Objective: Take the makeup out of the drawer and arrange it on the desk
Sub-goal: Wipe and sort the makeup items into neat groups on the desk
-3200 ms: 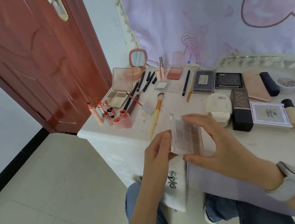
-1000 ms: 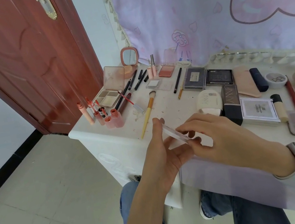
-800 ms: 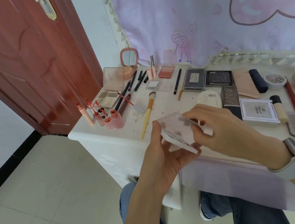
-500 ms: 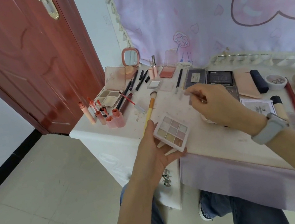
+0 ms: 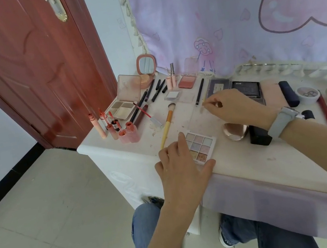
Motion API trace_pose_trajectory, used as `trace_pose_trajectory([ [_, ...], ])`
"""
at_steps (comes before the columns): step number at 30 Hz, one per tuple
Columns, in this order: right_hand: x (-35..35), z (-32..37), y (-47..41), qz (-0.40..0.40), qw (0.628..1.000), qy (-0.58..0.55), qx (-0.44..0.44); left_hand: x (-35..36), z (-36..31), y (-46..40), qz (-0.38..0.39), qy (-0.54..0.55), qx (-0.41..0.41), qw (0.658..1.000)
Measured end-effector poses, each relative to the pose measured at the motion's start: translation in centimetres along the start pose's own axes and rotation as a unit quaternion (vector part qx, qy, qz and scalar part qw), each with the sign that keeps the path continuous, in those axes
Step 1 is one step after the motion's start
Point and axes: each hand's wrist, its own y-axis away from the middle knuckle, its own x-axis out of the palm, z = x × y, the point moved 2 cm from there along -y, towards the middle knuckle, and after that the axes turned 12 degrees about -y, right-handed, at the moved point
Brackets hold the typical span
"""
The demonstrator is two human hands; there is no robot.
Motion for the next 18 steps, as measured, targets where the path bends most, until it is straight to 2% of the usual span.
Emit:
trace_pose_trajectory([
  [4, -1.1, -0.7, -2.2, -0.022, 0.998, 0.026, -0.047, 0.3, 0.2, 0.0, -0.016, -0.025, -0.001, 1.000],
  [7, -1.3, -1.3, -4.2, 0.043, 0.989, 0.111, -0.085, 0.2, 0.4, 0.1, -0.029, -0.042, 0.002, 0.999],
  [11, -0.6, -1.5, -5.1, 0.125, 0.947, 0.245, -0.165, 0.2, 0.4, 0.0, -0.052, -0.043, 0.008, 0.998],
  [18, -0.3, -1.7, -5.7, 0.184, 0.879, 0.358, -0.257, 0.3, 0.7, -0.2, -0.066, -0.062, 0.011, 0.996],
])
